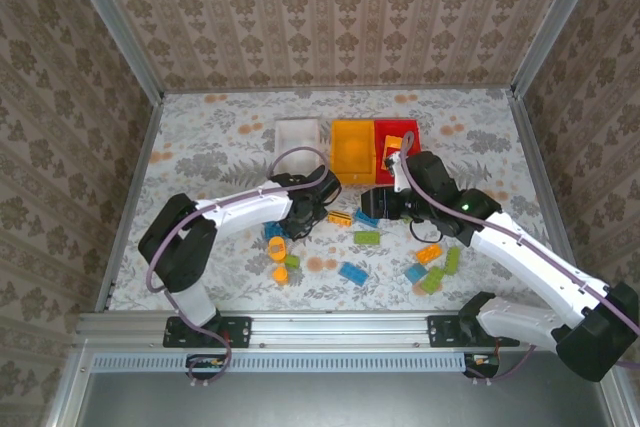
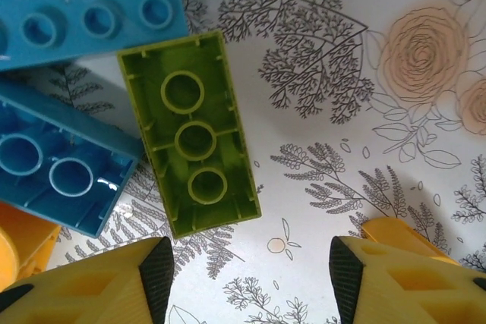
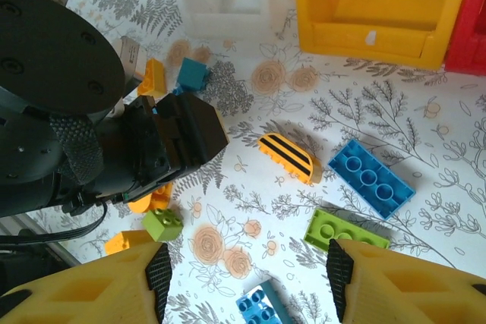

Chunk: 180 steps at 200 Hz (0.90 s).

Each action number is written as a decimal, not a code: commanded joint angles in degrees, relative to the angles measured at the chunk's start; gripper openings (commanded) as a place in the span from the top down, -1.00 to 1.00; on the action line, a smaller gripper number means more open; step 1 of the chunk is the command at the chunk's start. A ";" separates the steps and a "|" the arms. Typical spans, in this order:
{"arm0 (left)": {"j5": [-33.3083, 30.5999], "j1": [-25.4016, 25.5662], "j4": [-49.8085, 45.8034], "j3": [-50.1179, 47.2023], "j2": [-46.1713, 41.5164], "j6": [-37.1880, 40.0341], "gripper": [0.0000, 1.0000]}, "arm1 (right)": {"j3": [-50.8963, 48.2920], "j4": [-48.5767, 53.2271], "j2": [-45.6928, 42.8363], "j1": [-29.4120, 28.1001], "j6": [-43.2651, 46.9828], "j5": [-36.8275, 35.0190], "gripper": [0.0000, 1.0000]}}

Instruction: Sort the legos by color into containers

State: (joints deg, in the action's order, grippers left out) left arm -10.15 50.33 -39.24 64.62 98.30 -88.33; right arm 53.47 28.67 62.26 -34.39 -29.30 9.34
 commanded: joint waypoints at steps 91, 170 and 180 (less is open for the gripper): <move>-0.24 -1.64 -0.99 1.36 4.60 -2.37 -0.12 | -1.17 -1.05 -0.29 -0.41 -2.45 0.94 -0.21; -2.12 -3.91 0.03 0.91 5.67 0.02 -0.19 | -2.10 -1.96 0.31 -0.41 -3.04 0.94 -0.21; -2.73 -4.09 -0.38 1.12 5.76 0.06 -0.11 | -2.11 -1.88 0.41 -0.43 -3.05 0.94 -0.21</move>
State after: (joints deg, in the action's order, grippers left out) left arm -10.68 47.09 -38.28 64.95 102.80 -89.41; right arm 51.90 27.83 62.26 -34.41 -31.75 9.50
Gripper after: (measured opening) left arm 0.589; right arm 0.605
